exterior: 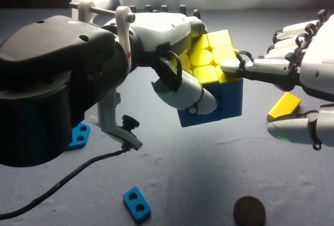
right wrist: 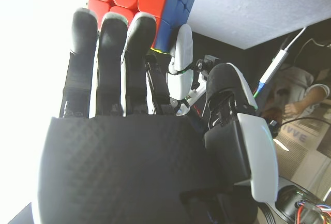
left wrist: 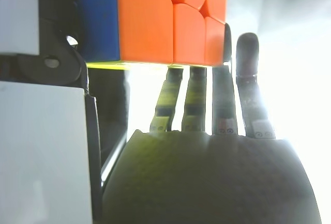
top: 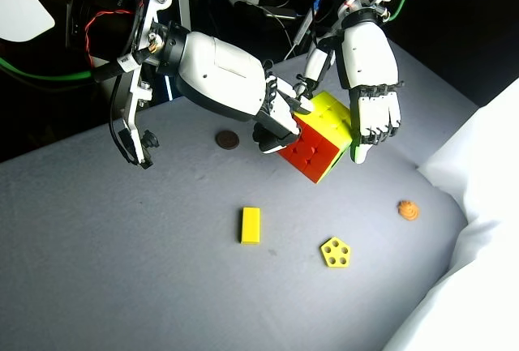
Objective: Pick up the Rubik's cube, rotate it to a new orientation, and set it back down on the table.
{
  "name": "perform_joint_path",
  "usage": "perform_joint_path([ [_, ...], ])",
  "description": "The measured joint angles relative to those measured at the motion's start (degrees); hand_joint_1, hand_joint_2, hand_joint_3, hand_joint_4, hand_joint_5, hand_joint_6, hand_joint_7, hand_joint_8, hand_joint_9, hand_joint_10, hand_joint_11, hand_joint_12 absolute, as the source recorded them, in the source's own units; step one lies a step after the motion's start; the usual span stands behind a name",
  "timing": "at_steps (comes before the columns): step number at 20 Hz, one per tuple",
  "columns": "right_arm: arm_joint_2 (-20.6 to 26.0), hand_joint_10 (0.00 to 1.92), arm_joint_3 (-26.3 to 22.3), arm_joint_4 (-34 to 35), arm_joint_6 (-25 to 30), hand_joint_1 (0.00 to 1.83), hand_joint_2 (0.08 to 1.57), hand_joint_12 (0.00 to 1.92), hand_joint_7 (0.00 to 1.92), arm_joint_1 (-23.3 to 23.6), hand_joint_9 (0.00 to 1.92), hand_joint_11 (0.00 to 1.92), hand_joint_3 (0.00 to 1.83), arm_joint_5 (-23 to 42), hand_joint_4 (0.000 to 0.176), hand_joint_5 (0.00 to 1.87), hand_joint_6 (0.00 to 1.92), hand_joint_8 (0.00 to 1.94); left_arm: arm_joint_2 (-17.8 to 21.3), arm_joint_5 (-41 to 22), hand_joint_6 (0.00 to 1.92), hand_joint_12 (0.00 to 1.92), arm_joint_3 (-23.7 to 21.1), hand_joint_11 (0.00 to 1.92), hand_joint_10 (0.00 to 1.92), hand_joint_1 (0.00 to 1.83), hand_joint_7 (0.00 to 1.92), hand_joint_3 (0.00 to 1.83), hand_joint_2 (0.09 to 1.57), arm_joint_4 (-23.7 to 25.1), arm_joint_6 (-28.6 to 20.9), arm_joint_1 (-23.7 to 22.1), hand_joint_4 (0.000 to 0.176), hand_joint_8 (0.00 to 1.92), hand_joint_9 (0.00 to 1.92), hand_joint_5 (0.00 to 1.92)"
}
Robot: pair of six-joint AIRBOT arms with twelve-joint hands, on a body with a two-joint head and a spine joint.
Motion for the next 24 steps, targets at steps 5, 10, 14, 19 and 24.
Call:
perform_joint_path([
  [5, -0.63, 1.92, 0.00, 0.20, -1.03, 0.00, 1.36, 1.92, 0.41, -1.66, 0.43, 0.28, 0.00, 0.02, 0.000, 0.11, 0.01, 1.71, 0.02, -0.33, 1.07, 1.60, 0.20, 0.01, 1.34, 1.05, 0.24, 0.00, 1.24, 0.04, 0.33, 0.02, 0.000, 1.31, 0.23, 0.27],
  [10, -1.25, 1.92, 0.00, 0.20, -2.05, 0.00, 1.36, 1.92, 0.42, -2.73, 0.43, 0.30, 0.00, -0.81, 0.000, 0.10, 0.00, 1.75, 0.02, -0.63, 1.67, 1.64, 0.24, 0.04, 1.37, 1.01, 0.51, 0.01, 1.40, 0.11, 0.37, 0.02, 0.000, 1.77, 0.25, 0.42],
  [14, -1.79, 1.92, 0.22, 0.68, -2.05, 0.00, 1.36, 1.92, 0.40, -3.02, 0.41, 0.29, 0.00, -0.90, 0.000, 0.10, 0.01, 1.78, 0.02, -0.81, 1.13, 1.59, 0.24, 0.00, 1.31, 1.02, 0.27, 0.00, 1.28, 0.15, 0.48, 0.02, 0.000, 1.30, 0.23, 0.27],
  [19, -3.61, 1.92, 1.49, 4.07, -5.51, 0.00, 1.36, 1.92, 0.41, -4.35, 0.41, 0.29, 0.00, -2.03, 0.000, 0.11, 0.01, 1.74, 0.31, -1.05, 1.17, 1.59, 0.24, 0.00, 1.34, 1.00, 0.23, 0.00, 1.27, 0.37, 0.20, 0.00, 0.000, 1.31, 0.22, 0.23],
  [24, -4.68, 1.92, 2.25, 8.15, -9.79, 0.00, 1.36, 1.92, 0.41, -4.44, 0.40, 0.29, 0.00, -1.40, 0.000, 0.15, 0.01, 1.75, 0.31, -1.53, 1.05, 1.59, 0.26, 0.00, 1.28, 1.06, 0.27, 0.00, 1.24, 0.39, 0.33, 0.00, 0.000, 1.26, 0.25, 0.29],
])
